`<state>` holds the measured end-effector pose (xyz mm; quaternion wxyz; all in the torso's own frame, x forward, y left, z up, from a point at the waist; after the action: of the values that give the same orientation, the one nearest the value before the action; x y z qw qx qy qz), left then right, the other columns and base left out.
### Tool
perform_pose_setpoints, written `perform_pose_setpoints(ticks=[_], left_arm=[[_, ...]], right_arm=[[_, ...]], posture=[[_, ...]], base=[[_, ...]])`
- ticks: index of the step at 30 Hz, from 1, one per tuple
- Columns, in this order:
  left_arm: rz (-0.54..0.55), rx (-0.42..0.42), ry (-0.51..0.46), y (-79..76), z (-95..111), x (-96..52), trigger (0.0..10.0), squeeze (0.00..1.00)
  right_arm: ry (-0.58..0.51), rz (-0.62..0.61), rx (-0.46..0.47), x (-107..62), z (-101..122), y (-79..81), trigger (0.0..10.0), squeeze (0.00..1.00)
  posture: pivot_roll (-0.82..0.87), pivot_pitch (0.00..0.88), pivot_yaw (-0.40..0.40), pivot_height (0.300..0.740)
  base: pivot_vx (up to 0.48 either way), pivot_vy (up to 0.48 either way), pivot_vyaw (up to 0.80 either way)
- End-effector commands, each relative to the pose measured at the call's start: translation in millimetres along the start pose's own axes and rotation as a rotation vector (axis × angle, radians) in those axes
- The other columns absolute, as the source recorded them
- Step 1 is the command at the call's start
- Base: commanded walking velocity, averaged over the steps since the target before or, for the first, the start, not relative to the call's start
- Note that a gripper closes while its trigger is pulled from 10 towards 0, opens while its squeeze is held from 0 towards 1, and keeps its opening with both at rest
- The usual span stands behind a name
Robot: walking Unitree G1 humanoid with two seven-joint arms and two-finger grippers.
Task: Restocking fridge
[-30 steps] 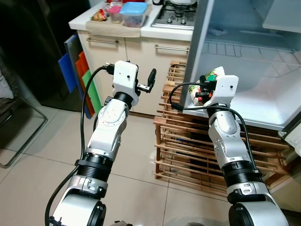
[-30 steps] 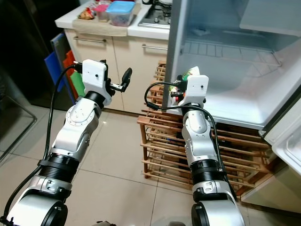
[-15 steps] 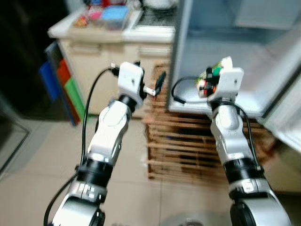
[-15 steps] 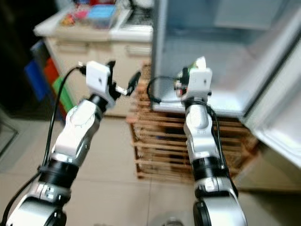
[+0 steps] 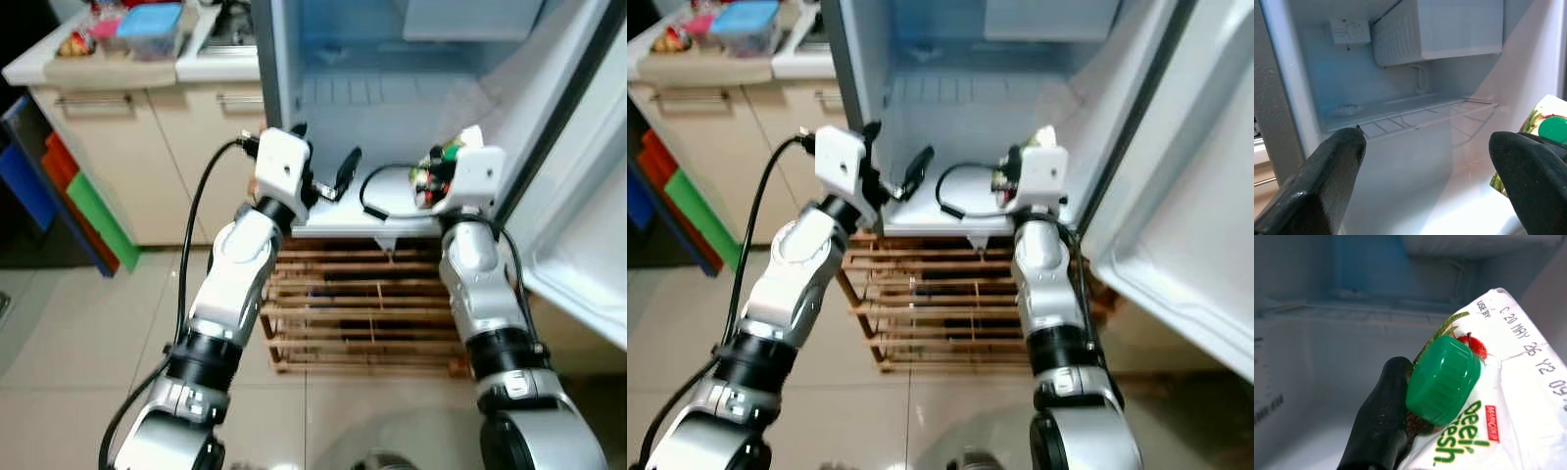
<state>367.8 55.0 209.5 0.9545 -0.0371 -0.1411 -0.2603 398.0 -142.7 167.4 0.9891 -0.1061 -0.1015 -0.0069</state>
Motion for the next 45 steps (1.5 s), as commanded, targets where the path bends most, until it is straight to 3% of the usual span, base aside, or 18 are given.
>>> perform_pose_setpoints(ticks=[1,8,13,15,19,20,22,24,25,29,30,32,33,36,39,42,44,45], left_arm=[[0.006,-0.005,-0.008,0.9,1.9,0.3,10.0,0.00],[0.034,-0.015,-0.017,5.5,4.1,0.7,10.0,0.00],[-0.009,-0.025,-0.050,-1.7,10.3,0.4,10.0,0.00],[-0.071,0.011,-0.091,-10.6,20.8,-2.5,10.0,0.00],[-0.109,-0.007,-0.062,-9.5,18.7,-18.0,10.0,0.00],[-0.123,-0.022,-0.023,-8.0,10.2,-26.4,10.0,0.00],[-0.281,0.101,0.115,-12.9,-28.1,-52.8,10.0,0.00],[-0.238,0.230,0.206,10.8,-55.9,-62.3,10.0,0.00],[-0.194,0.230,0.201,20.0,-57.5,-60.9,10.0,0.00],[0.043,0.048,0.054,37.4,-42.4,-55.6,9.7,0.00],[0.053,0.038,0.062,35.3,-47.6,-58.5,9.0,0.00],[0.045,0.036,0.106,28.4,-60.4,-64.1,9.0,0.00],[0.054,0.017,0.119,27.8,-64.7,-65.8,10.0,0.00],[0.095,-0.026,0.130,35.7,-72.3,-65.6,10.0,0.00],[0.068,-0.004,0.099,30.9,-65.7,-58.7,10.0,0.00],[0.069,-0.009,0.062,30.2,-57.2,-56.4,10.0,0.00],[0.058,0.001,0.012,27.9,-43.8,-52.8,10.0,0.00],[0.038,0.010,-0.005,24.2,-38.6,-49.5,10.0,0.00]], right_arm=[[-0.026,-0.006,-0.007,2.5,6.9,-2.4,10.0,0.00],[-0.038,-0.004,-0.003,2.2,8.5,-2.3,10.0,0.00],[-0.077,-0.022,-0.001,2.9,16.3,-5.0,10.0,0.00],[-0.127,-0.016,-0.022,2.5,28.2,-4.2,10.0,0.00],[-0.147,-0.015,-0.032,0.7,33.5,-5.2,10.0,0.00],[-0.143,-0.015,-0.030,0.1,32.1,-6.1,10.0,0.00],[-0.121,-0.010,-0.037,2.0,25.2,-7.4,10.0,0.00],[-0.106,-0.014,-0.040,8.5,23.1,-9.8,10.0,0.00],[-0.105,-0.018,-0.039,11.6,24.1,-11.3,10.0,0.00],[-0.153,-0.008,-0.050,23.9,41.4,-10.1,10.0,0.00],[-0.160,-0.009,-0.049,26.2,44.2,-9.8,10.0,0.00],[-0.161,-0.011,-0.042,30.2,47.4,-8.6,10.0,0.00],[-0.164,-0.011,-0.038,32.1,49.6,-7.3,10.0,0.00],[-0.184,0.001,-0.024,38.0,58.2,-0.4,10.0,0.00],[-0.199,0.014,0.028,43.0,67.2,7.2,10.0,0.00],[-0.175,0.003,0.145,46.3,70.3,7.9,10.0,0.00],[-0.219,0.029,0.203,46.1,88.2,15.0,10.0,0.00],[-0.243,0.093,0.194,42.5,97.3,29.2,10.0,0.00]], posture=[[-0.24,0.000,0.047,0.740],[-0.24,0.000,0.044,0.740],[-0.24,0.000,0.045,0.740],[-0.24,0.000,0.048,0.740],[-0.25,0.000,0.049,0.740],[-0.25,0.000,0.049,0.740],[-0.22,0.002,0.035,0.740],[-0.23,0.000,0.035,0.740],[-0.23,0.000,0.035,0.740],[-0.23,0.000,0.040,0.740],[-0.23,0.000,0.039,0.740],[-0.23,0.000,0.037,0.740],[-0.23,0.000,0.036,0.740],[-0.22,0.000,0.029,0.740],[-0.21,0.000,0.031,0.740],[-0.21,0.000,0.029,0.740],[-0.21,0.000,0.030,0.740],[-0.22,0.000,0.032,0.740]], base=[[0.292,-0.379,0.00],[0.042,-0.054,0.00],[0.000,0.000,0.00],[0.000,0.000,0.00],[0.000,0.000,0.00],[0.000,0.000,0.00],[0.000,0.000,0.00],[0.000,0.000,0.00],[0.000,0.000,0.00],[0.000,0.000,0.00],[0.000,0.000,0.00],[0.000,0.000,0.00],[0.000,0.000,0.00],[0.000,0.000,0.00],[0.085,0.000,0.00],[0.398,-0.255,0.00],[0.428,0.000,0.00],[0.450,0.000,0.00]])
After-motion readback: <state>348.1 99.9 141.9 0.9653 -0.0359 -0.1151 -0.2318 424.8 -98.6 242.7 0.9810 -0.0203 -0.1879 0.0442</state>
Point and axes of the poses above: a point about 5 cm out from each wrist's last joint towards the gripper, its own x axis pointing out of the wrist towards the gripper, its own z axis along the axis of the wrist's last joint, y = z × x, the point moved 4 cm from there along x, pointing out of the wrist towards the gripper, and after that the axes turned 8 degrees about -x, right-handed, at the moved point
